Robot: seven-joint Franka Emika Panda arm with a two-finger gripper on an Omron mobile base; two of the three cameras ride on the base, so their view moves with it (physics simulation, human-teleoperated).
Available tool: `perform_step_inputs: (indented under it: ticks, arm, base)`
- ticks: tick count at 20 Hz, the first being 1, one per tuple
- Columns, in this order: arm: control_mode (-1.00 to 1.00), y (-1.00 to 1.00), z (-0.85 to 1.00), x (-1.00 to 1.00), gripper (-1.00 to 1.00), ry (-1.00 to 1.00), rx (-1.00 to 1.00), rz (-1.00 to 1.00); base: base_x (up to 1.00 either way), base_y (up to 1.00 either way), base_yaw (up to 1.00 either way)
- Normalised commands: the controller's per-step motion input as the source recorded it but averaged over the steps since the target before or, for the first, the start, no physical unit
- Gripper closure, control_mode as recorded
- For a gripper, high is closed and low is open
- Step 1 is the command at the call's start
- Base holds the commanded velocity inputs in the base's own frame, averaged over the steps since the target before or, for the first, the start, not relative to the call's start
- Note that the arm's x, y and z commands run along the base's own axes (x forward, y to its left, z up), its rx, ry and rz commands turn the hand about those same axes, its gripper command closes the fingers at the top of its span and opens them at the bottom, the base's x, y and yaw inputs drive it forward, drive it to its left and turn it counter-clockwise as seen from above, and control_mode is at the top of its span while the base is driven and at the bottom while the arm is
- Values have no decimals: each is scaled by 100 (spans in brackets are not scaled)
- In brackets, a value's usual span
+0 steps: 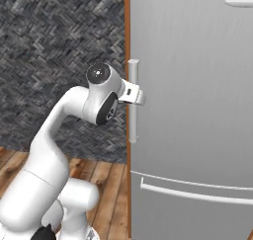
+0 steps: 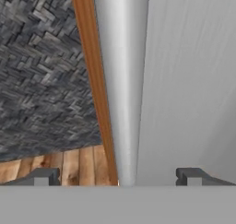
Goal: Move the hot dog bun to the plate on the dining table and place the condiment next to that plate. Then navigate to the fridge and take the sausage and place it on the plate as well.
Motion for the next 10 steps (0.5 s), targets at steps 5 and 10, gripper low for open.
perform_step_inputs:
  ticks: [5,10]
  arm:
    - [-100,0,-17,49,-100,-10,0,0]
    - [-100,-2,-2,39,-100,-10,1,0]
  base:
    - [0,0,0]
    - [0,0,0]
